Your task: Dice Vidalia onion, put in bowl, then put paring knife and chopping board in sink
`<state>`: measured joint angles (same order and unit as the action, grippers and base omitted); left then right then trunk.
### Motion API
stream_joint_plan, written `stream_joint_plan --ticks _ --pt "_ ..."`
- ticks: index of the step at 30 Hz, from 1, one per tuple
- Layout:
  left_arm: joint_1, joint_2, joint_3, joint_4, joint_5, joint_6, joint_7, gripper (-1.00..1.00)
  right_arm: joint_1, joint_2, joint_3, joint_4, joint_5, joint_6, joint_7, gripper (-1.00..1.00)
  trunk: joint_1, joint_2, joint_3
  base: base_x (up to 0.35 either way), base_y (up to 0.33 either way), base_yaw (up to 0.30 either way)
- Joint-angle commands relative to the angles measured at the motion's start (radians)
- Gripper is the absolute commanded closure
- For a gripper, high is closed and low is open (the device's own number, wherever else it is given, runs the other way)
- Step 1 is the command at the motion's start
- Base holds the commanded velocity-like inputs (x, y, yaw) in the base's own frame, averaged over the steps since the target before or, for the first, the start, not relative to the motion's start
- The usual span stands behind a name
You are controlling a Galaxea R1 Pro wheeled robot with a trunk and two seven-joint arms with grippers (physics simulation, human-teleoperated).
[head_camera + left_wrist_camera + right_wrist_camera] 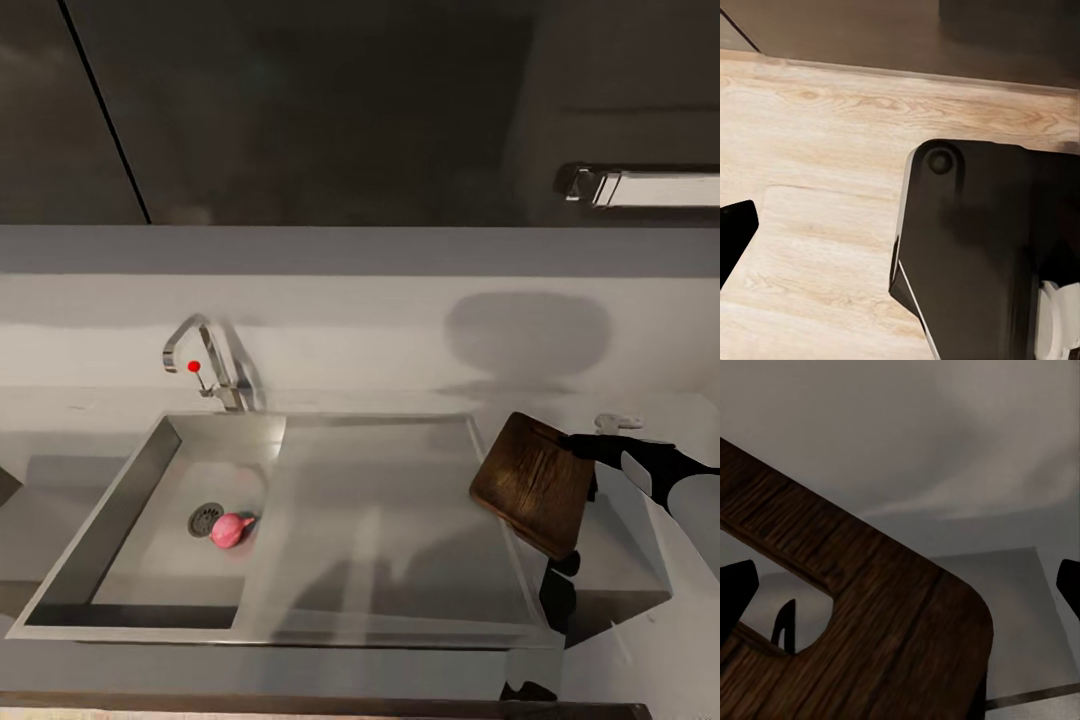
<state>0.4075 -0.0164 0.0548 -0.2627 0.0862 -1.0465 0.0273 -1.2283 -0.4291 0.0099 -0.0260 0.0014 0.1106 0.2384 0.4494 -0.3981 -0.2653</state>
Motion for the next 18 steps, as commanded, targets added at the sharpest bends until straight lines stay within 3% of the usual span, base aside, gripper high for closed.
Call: stream_joint_plan --ticks 1,9,18 --pt "0.001 -0.001 0.005 -0.001 -0.003 -0.001 0.0 -1.0 0.0 -0.001 0.001 -0.001 0.001 0.005 0.003 -1.0 0.001 -0.002 -0.002 0.0 0.0 0.0" --pt "0.001 -0.001 0.005 0.009 -0.003 -0.001 0.0 -1.0 0.0 -0.013 0.001 0.005 0.002 -0.043 0.001 -1.0 0.001 -0.002 -0.003 0.0 0.0 0.0" --pt "0.001 0.004 0.005 0.012 -0.004 0.017 -0.001 -1.0 0.001 0.038 0.002 0.013 0.011 -0.038 0.001 -1.0 0.001 -0.002 -0.003 0.0 0.0 0.0"
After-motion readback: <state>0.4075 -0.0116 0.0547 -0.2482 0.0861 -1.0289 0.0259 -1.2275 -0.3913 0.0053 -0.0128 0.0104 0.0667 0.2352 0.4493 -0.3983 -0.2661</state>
